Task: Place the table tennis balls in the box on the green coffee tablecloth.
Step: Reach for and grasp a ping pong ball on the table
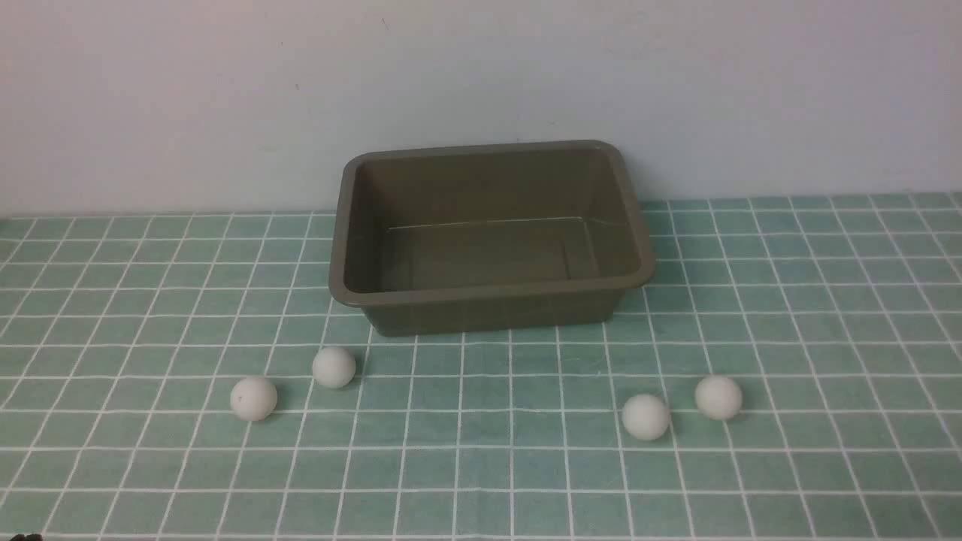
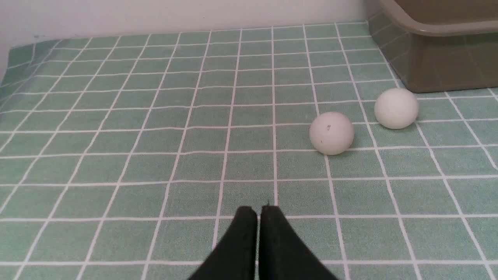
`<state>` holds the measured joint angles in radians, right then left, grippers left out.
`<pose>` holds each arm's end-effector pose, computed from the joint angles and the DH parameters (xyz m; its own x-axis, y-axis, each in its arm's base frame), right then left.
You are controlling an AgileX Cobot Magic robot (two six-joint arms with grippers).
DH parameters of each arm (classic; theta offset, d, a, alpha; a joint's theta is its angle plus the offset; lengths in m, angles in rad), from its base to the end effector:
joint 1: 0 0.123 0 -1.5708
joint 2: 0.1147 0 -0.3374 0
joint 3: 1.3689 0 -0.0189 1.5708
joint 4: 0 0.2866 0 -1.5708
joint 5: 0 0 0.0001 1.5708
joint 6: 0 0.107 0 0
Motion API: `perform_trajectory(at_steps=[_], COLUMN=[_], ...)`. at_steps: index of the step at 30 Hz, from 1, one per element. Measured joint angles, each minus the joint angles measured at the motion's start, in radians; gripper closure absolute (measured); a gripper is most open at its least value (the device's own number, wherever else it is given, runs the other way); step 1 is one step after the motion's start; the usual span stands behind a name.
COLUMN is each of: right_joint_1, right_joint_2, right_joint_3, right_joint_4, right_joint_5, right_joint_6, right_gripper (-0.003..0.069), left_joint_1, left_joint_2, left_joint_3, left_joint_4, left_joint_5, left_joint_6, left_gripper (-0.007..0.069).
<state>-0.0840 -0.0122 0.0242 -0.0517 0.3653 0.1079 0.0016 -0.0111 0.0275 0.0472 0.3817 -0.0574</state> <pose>0.0509 -0.0063 0.1672 -0.2781 0.0832 -0.9570 0.1183 0.9916 0.0518 0.0508 0.0020 0.1642 -0.3053 -0.0141 -0.9522 -0.0225 0.9997 -0.0076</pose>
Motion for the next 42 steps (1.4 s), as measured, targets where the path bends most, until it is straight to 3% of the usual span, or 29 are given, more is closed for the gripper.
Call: perform_trajectory(at_steps=[37,39,42], right_joint_1=[0.0,0.0,0.0], right_joint_2=[0.0,0.0,0.0], right_joint_3=[0.001,0.004,0.004], right_joint_4=[0.006,0.072,0.269], right_joint_5=[-0.007,-0.025,-0.03], right_joint_6=[0.007,0.06,0.209], right_gripper=[0.0669,0.0669,0.0669], left_joint_1=[0.0,0.0,0.0], left_joint_2=[0.0,0.0,0.0], left_joint_3=[0.0,0.0,-0.001], left_joint_4=[-0.01,-0.066,-0.273], left_joint_5=[0.0,0.0,0.002], left_joint_6=[-0.006,-0.044,-0.184], left_gripper=[0.0629,0.0629,0.0629])
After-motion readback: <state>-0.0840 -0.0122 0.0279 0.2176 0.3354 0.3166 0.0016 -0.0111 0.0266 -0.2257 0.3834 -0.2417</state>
